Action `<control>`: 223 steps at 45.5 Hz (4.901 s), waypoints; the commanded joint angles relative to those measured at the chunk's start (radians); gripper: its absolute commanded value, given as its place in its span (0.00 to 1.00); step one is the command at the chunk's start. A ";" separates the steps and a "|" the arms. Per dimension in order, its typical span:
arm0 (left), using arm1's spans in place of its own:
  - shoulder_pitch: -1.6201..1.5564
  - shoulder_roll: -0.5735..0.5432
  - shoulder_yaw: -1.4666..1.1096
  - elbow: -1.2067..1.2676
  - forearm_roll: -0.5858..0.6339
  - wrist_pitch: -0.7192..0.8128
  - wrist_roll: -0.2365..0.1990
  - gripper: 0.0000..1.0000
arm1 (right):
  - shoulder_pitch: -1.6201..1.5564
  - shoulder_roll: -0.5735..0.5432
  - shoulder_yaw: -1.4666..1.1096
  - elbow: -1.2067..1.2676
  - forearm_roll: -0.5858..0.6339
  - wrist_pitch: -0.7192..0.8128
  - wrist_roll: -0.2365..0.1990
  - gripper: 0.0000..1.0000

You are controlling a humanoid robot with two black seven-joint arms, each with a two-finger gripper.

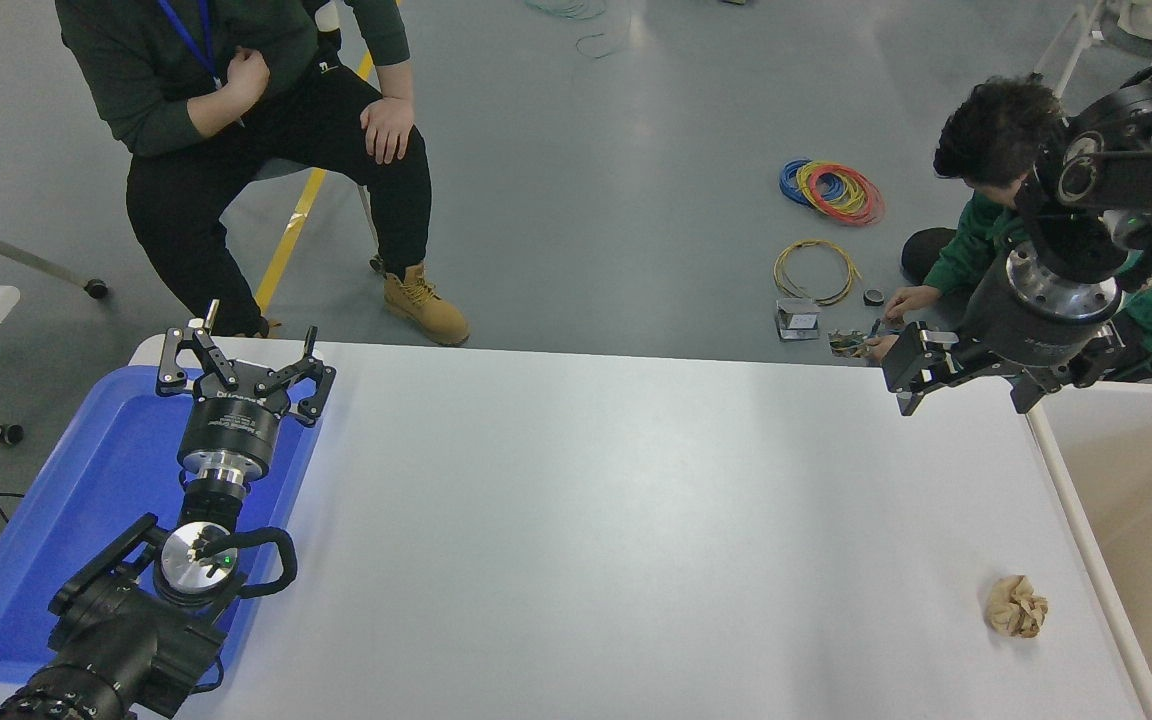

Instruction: Pick up paper ball place in dustbin

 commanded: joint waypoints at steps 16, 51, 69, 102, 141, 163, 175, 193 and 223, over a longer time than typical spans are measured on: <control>0.000 0.000 0.000 0.000 0.000 0.000 0.001 1.00 | -0.021 -0.042 0.020 -0.047 -0.002 0.000 0.002 1.00; 0.000 0.000 0.002 0.000 0.000 0.000 0.001 1.00 | -0.085 -0.292 0.046 -0.142 0.012 0.000 0.009 1.00; 0.000 0.000 0.002 0.000 0.000 0.000 0.001 1.00 | -0.277 -0.329 -0.018 -0.201 -0.002 -0.219 0.014 1.00; 0.000 0.000 0.002 0.000 0.000 0.001 0.000 1.00 | -0.504 -0.295 0.077 -0.208 -0.032 -0.354 0.018 1.00; 0.000 -0.001 0.002 0.000 0.000 0.001 0.000 1.00 | -0.860 -0.161 0.318 -0.243 -0.161 -0.537 0.020 1.00; 0.000 0.000 0.000 0.000 0.000 0.001 0.000 1.00 | -0.961 -0.117 0.380 -0.323 -0.160 -0.594 0.020 1.00; 0.000 -0.001 0.000 0.000 0.000 0.001 0.000 1.00 | -0.987 -0.108 0.384 -0.358 -0.160 -0.612 0.020 1.00; 0.000 -0.001 0.000 0.000 0.000 0.001 0.000 1.00 | -1.009 -0.108 0.377 -0.347 -0.161 -0.649 0.020 0.70; 0.000 -0.001 0.002 0.000 0.000 0.000 0.001 1.00 | -0.880 -0.189 0.368 -0.251 -0.161 -0.630 0.017 0.00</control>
